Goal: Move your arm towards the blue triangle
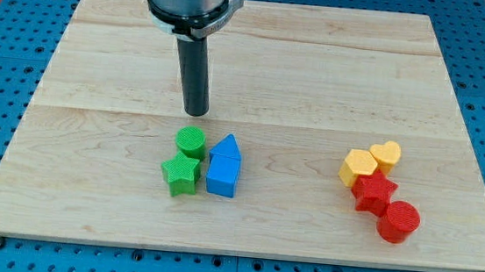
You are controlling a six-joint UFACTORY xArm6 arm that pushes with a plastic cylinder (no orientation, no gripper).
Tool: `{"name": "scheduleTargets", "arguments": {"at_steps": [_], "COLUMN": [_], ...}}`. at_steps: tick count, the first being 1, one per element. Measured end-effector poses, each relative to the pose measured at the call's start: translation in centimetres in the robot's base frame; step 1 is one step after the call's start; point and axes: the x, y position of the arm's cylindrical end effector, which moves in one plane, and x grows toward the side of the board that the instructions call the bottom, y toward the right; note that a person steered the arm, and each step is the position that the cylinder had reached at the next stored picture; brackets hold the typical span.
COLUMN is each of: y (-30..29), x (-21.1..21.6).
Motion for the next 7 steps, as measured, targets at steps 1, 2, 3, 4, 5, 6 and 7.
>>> {"name": "scheduleTargets", "arguments": {"at_steps": [1,2,3,4,5,6,7], "y": [1.6,7.0,8.6,8.7,8.7,10.0,11.3], "x": [-0.5,-2.1,-2.0,-2.3,-1.7,0.5,2.7]}}
